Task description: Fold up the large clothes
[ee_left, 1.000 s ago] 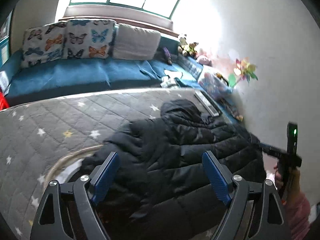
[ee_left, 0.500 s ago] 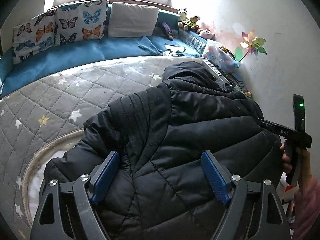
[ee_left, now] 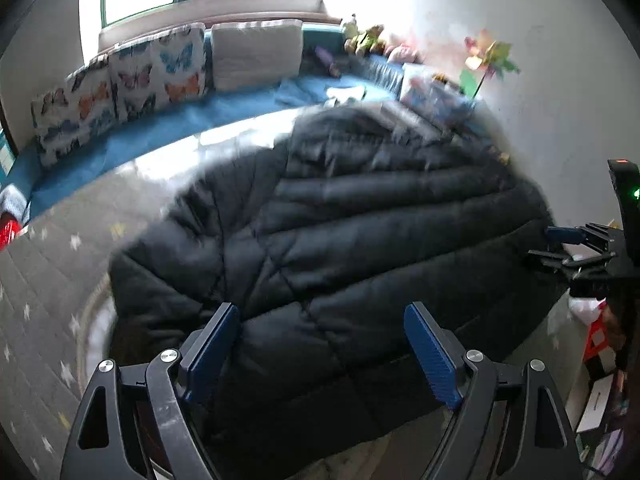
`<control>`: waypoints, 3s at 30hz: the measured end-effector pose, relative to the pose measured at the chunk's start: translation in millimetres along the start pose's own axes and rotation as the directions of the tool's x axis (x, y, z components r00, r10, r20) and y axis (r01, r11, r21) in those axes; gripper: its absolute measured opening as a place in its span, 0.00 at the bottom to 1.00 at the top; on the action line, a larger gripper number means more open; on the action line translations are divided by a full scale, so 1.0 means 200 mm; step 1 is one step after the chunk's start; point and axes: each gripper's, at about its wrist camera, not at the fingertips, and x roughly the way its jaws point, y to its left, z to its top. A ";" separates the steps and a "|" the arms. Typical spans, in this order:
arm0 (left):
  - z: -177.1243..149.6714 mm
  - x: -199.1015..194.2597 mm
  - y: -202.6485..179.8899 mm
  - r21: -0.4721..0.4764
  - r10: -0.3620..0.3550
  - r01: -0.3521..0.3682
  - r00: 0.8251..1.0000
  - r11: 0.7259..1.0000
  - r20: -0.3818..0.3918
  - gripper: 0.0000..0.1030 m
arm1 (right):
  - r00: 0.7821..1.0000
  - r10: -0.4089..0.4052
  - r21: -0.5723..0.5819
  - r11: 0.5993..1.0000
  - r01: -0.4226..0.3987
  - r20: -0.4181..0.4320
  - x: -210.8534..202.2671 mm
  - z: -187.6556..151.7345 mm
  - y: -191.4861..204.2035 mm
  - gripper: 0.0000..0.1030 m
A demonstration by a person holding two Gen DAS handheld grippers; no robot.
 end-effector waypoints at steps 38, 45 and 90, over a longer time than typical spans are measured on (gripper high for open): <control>-1.02 -0.87 -0.18 -0.006 0.224 -0.227 0.958 0.974 0.180 0.89 | 0.918 -0.150 0.100 0.988 0.122 0.368 -0.48 -0.76 0.58 1.00; -1.07 -0.89 -0.15 -0.022 0.226 -0.226 0.959 0.974 0.169 0.89 | 0.906 -0.168 0.078 0.986 0.149 0.389 -0.50 -0.79 0.67 1.00; -1.11 -0.82 -0.19 0.034 0.212 -0.220 0.965 0.975 0.152 0.89 | 0.914 -0.153 0.087 0.988 0.130 0.377 -0.50 -0.82 0.70 1.00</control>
